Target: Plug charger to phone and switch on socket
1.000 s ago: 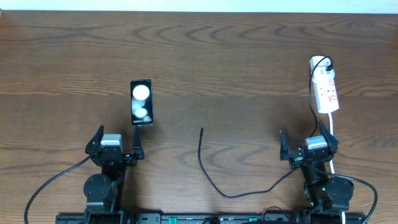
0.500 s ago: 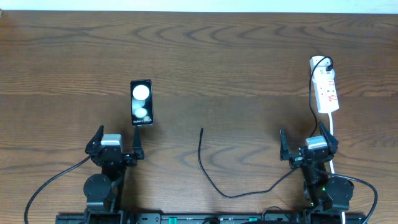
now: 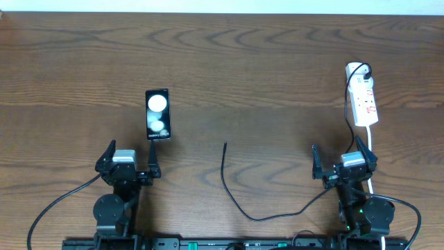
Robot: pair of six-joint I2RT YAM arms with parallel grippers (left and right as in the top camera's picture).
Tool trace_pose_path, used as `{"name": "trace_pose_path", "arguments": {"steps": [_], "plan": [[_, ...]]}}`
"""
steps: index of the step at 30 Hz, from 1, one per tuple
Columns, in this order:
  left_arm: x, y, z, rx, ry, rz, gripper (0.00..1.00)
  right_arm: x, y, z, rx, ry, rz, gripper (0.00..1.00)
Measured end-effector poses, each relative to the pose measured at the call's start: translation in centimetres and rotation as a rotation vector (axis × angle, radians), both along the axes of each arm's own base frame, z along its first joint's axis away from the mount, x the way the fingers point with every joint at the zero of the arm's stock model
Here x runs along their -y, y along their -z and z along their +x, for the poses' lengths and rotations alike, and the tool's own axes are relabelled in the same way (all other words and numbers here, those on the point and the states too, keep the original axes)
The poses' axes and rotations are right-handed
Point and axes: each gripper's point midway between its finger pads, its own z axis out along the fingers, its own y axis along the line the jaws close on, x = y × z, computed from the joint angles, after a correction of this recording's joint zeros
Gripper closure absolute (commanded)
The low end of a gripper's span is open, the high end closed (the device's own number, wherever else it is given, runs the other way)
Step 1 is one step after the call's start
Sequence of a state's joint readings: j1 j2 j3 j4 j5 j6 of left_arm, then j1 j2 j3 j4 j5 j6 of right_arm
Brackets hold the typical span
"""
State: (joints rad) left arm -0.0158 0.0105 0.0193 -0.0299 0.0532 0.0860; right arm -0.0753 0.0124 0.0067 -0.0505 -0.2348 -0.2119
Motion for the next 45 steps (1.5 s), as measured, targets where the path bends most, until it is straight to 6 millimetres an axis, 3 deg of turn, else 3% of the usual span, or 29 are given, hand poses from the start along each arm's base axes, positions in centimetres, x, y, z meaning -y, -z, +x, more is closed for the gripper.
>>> {"name": "trace_pose_path", "arguments": {"steps": [10,19,27,33,38,44,45], "plan": [[0.0,-0.7,-0.3,-0.028,0.000,0.000,0.08,0.0,0.0,0.0,0.000,0.000,0.000,0.01],[0.0,-8.5,0.6,-0.112,0.000,0.001,0.08,0.0,0.0,0.0,-0.001,0.002,0.000,0.01],[0.1,-12.0,5.2,-0.449,0.000,0.007,0.08,0.1,0.0,0.0,-0.001,0.004,0.000,0.01],[0.1,-11.1,8.5,-0.754,0.001,0.011,0.08,0.1,0.0,0.0,-0.002,0.003,0.000,0.01],[0.2,-8.2,11.0,-0.965,0.003,0.013,0.08,0.1,0.0,0.0,-0.001,0.004,0.000,0.01],[1.4,-4.0,12.0,-1.119,0.059,-0.028,0.08,0.1,0.0,0.0,-0.001,0.003,0.000,0.01],[1.6,-3.3,12.2,-1.138,0.065,-0.034,0.25,0.1,0.0,0.0,-0.001,0.004,0.000,0.01]]}}
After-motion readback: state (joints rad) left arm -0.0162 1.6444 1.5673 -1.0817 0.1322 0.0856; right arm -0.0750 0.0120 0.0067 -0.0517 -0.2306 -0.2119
